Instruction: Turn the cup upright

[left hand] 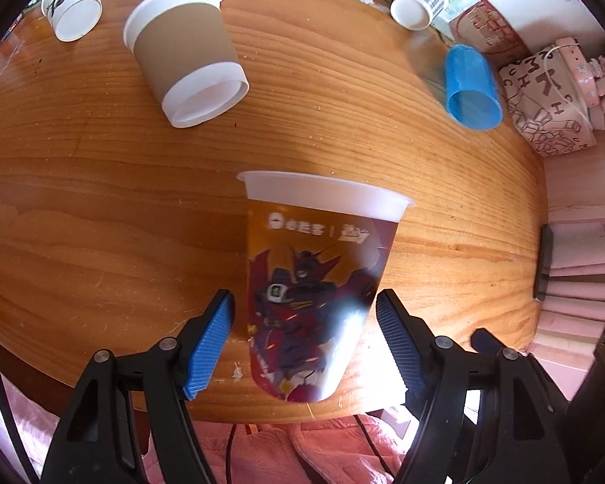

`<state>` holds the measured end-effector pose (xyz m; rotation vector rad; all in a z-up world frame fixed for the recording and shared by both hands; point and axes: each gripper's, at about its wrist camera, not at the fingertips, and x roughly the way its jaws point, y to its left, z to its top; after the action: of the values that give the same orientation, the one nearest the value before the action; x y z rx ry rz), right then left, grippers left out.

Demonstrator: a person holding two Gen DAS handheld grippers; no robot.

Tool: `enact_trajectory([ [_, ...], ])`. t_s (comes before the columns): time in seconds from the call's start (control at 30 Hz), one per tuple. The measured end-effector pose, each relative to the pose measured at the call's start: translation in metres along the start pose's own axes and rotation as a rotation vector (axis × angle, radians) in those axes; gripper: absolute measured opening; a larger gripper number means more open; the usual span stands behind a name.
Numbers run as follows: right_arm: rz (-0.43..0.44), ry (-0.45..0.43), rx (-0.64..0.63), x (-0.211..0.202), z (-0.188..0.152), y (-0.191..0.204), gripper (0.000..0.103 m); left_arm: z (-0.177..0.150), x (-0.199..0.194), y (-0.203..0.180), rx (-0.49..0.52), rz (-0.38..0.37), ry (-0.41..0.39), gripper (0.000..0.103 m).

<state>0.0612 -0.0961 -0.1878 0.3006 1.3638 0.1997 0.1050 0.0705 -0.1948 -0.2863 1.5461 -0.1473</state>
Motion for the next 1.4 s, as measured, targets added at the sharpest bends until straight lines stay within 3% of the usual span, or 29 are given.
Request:
enact_trajectory([
  [0.3, 0.026, -0.005, 0.002, 0.009, 0.003, 0.016, 0.103, 0.001, -0.026, 0.026, -0.047, -0.088, -0.036, 0.076],
  [0.47, 0.043, -0.017, 0.006, 0.020, 0.011, 0.025, 0.103, 0.001, -0.038, 0.051, -0.078, -0.099, -0.055, 0.076],
  [0.77, 0.057, -0.060, 0.032, 0.039, 0.023, 0.046, 0.101, 0.001, -0.059, 0.087, -0.091, -0.050, -0.105, 0.076],
  [1.2, 0.080, -0.095, 0.097, 0.057, 0.041, 0.062, 0.098, -0.004, -0.075, 0.124, -0.066, -0.013, -0.103, 0.076],
  [1.4, 0.084, -0.091, 0.137, 0.063, 0.039, 0.064, 0.085, -0.003, -0.079, 0.134, -0.044, -0.011, -0.100, 0.076],
])
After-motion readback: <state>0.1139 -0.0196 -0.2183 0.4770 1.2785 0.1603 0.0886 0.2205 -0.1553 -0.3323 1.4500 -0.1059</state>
